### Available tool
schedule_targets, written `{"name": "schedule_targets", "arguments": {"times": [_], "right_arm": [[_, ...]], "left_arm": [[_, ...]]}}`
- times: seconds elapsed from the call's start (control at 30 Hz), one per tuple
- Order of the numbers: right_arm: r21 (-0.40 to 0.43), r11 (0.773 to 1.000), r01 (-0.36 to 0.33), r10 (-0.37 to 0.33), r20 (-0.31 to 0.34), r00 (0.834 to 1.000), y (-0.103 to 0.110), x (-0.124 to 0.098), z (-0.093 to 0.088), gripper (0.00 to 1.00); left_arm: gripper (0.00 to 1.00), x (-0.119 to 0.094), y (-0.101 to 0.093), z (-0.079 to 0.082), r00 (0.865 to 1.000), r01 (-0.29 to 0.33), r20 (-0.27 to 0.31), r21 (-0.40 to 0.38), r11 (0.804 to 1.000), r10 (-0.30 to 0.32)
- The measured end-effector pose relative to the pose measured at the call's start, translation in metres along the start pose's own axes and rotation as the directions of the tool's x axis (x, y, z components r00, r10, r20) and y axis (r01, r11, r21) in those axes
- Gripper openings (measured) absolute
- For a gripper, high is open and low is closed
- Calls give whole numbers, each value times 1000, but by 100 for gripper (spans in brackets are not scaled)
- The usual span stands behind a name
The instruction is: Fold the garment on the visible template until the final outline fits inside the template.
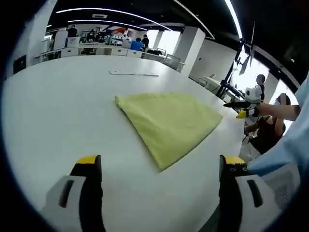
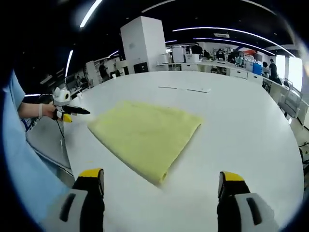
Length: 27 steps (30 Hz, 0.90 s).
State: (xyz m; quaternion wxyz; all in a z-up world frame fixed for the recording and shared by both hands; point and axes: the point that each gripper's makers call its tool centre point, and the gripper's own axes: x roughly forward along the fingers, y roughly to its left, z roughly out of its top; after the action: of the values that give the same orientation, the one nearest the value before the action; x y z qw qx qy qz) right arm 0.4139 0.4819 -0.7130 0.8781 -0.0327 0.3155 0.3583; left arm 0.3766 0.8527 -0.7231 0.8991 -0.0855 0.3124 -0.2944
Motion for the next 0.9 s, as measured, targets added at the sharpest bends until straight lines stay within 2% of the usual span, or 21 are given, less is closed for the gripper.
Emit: {"name": "schedule_targets", "arguments": {"times": [0.03, 0.1, 0.2, 0.3, 0.4, 0.47, 0.53, 0.57, 0.63, 0.7, 0.8, 0.9], "right_arm": [[13, 1000, 5, -5, 29, 1000, 0, 1, 4, 100], [56, 998, 6, -11, 81, 997, -1, 6, 11, 99], [81, 996, 25, -28, 41, 999, 0, 12, 6, 99], [88, 995, 35, -43, 88, 995, 8, 12, 18, 99], [136, 990, 42, -60, 127, 990, 7, 9, 23, 98], [138, 990, 42, -61, 134, 989, 16, 5, 27, 98], [138, 989, 50, -70, 141, 987, 24, 4, 31, 98], [149, 987, 54, -75, 143, 987, 26, 4, 31, 98], [197, 978, 72, -106, 171, 980, 33, 2, 37, 98], [234, 968, 86, -139, 221, 965, 40, 0, 43, 99], [283, 956, 75, -159, 284, 946, 58, -3, 51, 98], [267, 960, 83, -160, 283, 946, 73, 1, 47, 98]], "left_arm": [[98, -1, -3, 0, 1000, 2, 0, -41, 999, -2], [97, -2, -5, 3, 1000, -3, 9, -41, 999, 3], [96, -2, -8, 6, 1000, 7, 25, -44, 999, -5], [93, -3, -13, 5, 1000, 17, 21, -43, 999, -16], [92, -4, -16, 10, 998, 23, 64, -55, 998, -19], [92, -5, -21, 16, 993, 39, 117, -72, 997, -30], [92, -7, -21, 17, 991, 44, 126, -82, 996, -33], [92, -10, -19, 19, 988, 55, 152, -85, 995, -41], [91, -13, -15, 18, 986, 53, 161, -91, 994, -38], [91, -16, -15, 19, 982, 61, 185, -82, 995, -45], [90, -20, -14, 20, 973, 81, 225, -82, 993, -60], [89, -24, -12, 15, 968, 84, 241, -59, 995, -67]]}}
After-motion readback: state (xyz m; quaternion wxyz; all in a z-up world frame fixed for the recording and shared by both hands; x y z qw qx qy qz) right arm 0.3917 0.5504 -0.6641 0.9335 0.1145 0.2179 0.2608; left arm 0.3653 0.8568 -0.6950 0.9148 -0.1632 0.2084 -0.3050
